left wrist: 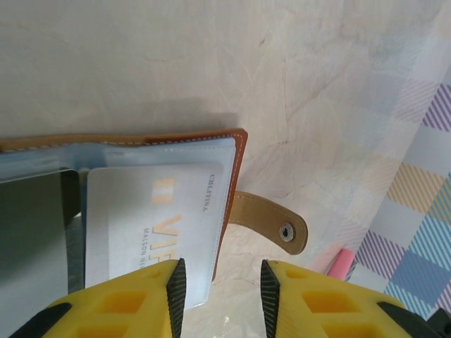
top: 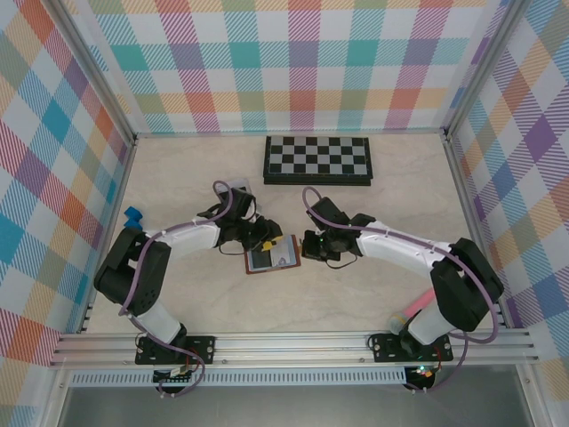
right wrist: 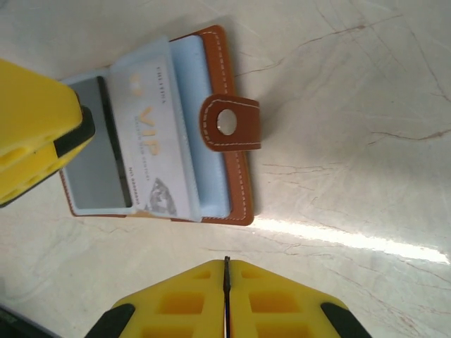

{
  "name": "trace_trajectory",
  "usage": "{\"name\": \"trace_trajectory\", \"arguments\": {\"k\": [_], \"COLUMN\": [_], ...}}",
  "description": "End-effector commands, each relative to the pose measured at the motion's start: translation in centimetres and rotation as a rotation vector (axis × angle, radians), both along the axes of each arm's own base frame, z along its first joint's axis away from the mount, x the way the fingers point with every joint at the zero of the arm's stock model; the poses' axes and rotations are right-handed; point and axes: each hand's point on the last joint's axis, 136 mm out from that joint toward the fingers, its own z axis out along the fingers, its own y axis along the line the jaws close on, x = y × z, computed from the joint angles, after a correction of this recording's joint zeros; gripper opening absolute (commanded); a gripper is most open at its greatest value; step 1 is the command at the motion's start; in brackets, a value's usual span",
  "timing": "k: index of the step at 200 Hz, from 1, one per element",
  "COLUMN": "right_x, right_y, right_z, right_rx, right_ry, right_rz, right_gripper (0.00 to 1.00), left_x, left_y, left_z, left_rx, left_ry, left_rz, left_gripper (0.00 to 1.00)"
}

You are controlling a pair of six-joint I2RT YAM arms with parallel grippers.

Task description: Take the credit cards out of the card holder

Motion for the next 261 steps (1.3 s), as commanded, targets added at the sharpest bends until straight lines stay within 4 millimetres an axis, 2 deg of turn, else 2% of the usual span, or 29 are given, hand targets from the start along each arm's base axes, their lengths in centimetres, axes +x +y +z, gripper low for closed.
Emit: {"name": "trace_trajectory", "arguments": {"k": [1,29,74,94,123,161,193,261], "right_x": [-0.5,0.4,2.9,4.0,4.9,4.7,4.7,2.8], "right_y": [1.2,3.0,5.3,5.8,5.0,4.1,4.3,4.1], "right_z": [1.3,1.6,-0.2,-1.4,-3.7,-6.8,-7.7,-9.5], "right_rx": [0.033,0.039,-0.039,-0.085,-0.185,-0.245,-0.245,-0.205], "right_ry": [0.002,0.017,0.057,0.073,0.103,0.135,0.166,0.27], "right_rz": [0.083,0.144,0.202,0.2,0.177,0.161,0.162,0.138], "right_gripper": [0.08,0.05,0.02,0.01,0.01,0.01,0.0,0.0], "left_x": [-0.1,-1.0,-1.1,-1.0,-0.8,-0.3,-0.6,-1.4], "left_y": [1.9,3.0,2.8,2.8,2.6,2.6,3.7,4.0], "left_z": [1.3,0.4,-0.7,-1.4,-2.3,-3.3,-4.4,-6.0], "left_rx": [0.047,0.063,0.045,0.058,0.061,-0.004,0.008,0.005], "left_ry": [-0.031,-0.006,0.017,0.028,0.033,0.043,0.061,0.093], "left_rz": [0.06,0.059,0.013,-0.007,-0.03,-0.046,-0.057,-0.1], "left_gripper": [0.34,0.32,0.27,0.24,0.22,0.22,0.24,0.24]}}
